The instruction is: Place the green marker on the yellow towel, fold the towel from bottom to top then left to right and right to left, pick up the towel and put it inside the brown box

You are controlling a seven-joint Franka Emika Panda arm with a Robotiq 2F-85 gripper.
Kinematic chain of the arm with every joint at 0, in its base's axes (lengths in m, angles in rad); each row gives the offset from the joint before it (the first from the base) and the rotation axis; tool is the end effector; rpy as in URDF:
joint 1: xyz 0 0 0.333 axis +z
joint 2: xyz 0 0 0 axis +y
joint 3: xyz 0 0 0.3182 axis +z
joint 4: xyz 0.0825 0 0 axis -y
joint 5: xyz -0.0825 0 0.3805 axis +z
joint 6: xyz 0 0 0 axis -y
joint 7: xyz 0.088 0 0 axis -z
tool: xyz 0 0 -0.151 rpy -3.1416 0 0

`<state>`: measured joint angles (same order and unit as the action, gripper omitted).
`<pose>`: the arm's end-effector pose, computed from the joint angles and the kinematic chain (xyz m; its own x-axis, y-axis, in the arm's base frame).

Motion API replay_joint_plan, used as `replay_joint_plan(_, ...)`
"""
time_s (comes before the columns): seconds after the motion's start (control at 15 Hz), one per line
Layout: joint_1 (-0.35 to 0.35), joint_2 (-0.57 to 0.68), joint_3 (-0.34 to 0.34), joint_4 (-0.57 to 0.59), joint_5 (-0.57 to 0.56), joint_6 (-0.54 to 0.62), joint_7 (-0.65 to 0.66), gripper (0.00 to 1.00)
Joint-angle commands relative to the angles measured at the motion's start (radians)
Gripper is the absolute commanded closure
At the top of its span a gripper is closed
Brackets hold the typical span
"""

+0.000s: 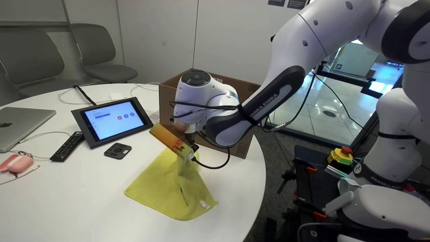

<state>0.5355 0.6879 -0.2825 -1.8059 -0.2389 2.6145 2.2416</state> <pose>0.6477 0.1763 0.1497 -0.1667 -0.9668 0.1938 -0.9579 0.1122 -0.2644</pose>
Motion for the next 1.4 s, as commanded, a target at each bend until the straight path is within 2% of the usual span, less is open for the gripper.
replay_joint_plan(0.0, 0.022, 0.104, -0.035, 0.161, -0.051, -0.079, 0.182, 0.99)
replay_joint_plan(0.2, 0.01, 0.16, -0.034, 0.242, -0.058, -0.152, 0.306, 0.98)
replay_joint_plan(0.67, -0.015, 0.288, -0.024, 0.418, -0.078, -0.292, 0.507, 1.0)
replay_joint_plan(0.8, -0.022, 0.318, -0.022, 0.462, -0.095, -0.304, 0.542, 1.0)
replay_joint_plan(0.87, 0.037, 0.358, -0.112, 0.494, 0.014, -0.302, 0.475, 1.0)
replay_joint_plan(0.93, -0.005, 0.36, -0.058, 0.507, -0.044, -0.319, 0.518, 1.0)
replay_joint_plan(1.07, -0.004, 0.388, -0.07, 0.544, -0.035, -0.338, 0.51, 0.98)
replay_joint_plan(1.13, -0.005, 0.398, -0.071, 0.56, -0.035, -0.353, 0.507, 0.73)
replay_joint_plan(1.2, -0.008, 0.406, -0.07, 0.574, -0.033, -0.362, 0.504, 0.73)
replay_joint_plan(1.33, -0.03, 0.416, -0.041, 0.6, -0.071, -0.384, 0.512, 0.62)
